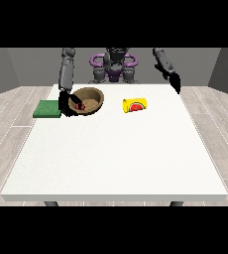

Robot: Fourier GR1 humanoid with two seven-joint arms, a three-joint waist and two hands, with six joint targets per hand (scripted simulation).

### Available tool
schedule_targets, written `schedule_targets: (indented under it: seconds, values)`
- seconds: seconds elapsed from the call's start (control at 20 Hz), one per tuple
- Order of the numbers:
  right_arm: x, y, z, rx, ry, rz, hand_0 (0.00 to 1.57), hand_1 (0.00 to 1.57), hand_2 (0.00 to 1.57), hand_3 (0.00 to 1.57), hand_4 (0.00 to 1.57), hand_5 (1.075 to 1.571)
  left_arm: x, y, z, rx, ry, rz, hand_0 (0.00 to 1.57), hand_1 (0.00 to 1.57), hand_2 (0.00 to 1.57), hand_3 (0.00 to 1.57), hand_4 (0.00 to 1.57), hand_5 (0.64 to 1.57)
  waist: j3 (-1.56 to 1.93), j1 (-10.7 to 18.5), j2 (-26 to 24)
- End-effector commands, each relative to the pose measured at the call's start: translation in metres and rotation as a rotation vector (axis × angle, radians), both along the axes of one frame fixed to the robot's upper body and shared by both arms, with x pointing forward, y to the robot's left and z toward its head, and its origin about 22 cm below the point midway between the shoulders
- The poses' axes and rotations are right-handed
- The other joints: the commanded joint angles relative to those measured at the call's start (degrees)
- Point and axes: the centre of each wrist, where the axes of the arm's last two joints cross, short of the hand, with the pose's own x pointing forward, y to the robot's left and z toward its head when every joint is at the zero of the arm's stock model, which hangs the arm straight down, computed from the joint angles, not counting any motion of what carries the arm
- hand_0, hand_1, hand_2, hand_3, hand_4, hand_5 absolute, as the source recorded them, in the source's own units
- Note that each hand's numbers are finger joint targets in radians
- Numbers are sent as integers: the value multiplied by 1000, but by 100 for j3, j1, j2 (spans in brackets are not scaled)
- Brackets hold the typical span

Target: Pick the cup and pour the ball into the bowl, then pick the bowl and place it on the pad

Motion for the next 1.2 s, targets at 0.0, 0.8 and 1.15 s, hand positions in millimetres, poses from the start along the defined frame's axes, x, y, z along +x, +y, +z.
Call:
schedule_targets:
  seconds: [0.0, 0.8, 1.15]
  values:
    - [-31, -24, -21, -254, 259, -146, 1571, 1571, 1571, 1571, 1298, 1568, 6, -16, 13, 17, -30, -50, 0, 0, 0, 0, 0, 716, 366, 345, 489]
    - [46, -35, 121, -583, 569, -57, 1571, 1571, 1571, 1571, 1421, 1562, -35, 30, -82, -61, 281, 193, 0, 0, 0, 0, 0, 724, 384, -871, -1494]
    - [34, -81, 172, -713, 568, 27, 1571, 1571, 1571, 1571, 1571, 1543, -60, 59, -96, -70, 299, 255, 0, 0, 0, 0, 0, 719, 404, -1202, -1621]
